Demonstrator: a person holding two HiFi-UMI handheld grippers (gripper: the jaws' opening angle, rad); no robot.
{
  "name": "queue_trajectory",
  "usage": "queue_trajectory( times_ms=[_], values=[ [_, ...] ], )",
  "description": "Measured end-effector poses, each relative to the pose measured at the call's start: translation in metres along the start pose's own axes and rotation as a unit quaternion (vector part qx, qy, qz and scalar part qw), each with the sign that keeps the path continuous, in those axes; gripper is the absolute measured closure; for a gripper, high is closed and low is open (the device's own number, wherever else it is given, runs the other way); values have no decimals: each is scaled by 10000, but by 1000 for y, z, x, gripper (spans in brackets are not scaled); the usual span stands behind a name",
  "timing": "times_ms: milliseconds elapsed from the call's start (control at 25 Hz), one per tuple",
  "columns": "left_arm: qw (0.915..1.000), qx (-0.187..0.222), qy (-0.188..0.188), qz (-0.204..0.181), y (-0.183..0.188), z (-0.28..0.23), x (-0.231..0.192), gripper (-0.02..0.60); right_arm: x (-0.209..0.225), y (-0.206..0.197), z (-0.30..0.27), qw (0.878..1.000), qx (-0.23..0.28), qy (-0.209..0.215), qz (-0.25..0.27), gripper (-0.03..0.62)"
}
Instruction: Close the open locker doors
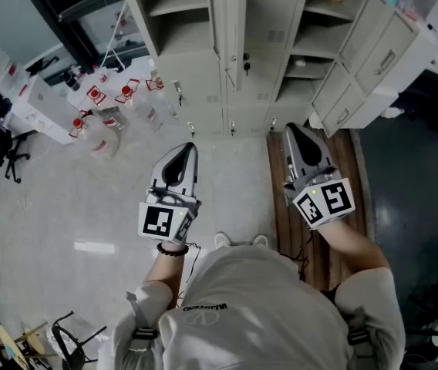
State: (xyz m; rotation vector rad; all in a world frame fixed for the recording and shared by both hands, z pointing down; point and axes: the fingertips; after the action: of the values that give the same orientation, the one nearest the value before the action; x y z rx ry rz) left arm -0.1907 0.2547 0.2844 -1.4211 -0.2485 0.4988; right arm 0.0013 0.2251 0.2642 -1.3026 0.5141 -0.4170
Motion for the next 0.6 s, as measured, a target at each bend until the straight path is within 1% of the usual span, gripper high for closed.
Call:
queue_trajectory(
  times_ms=[280, 600],
  values=[
    [9999, -37, -127, 76, -5, 3, -12, 577, -14, -2, -15, 10000, -10, 47, -63, 585],
    [9992, -112, -361, 115, -16, -2, -25, 577, -22, -12, -35, 9999, -74, -122, 51, 583]
  ],
)
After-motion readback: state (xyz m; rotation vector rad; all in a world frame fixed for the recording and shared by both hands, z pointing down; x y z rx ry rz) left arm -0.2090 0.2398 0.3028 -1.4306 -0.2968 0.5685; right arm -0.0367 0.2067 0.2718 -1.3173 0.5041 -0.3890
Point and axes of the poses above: the fingertips, and each gripper's own axes: z backward along the fingers, x to its right, y out of its top, and after that the axes turned 10 degrees about z, right-handed
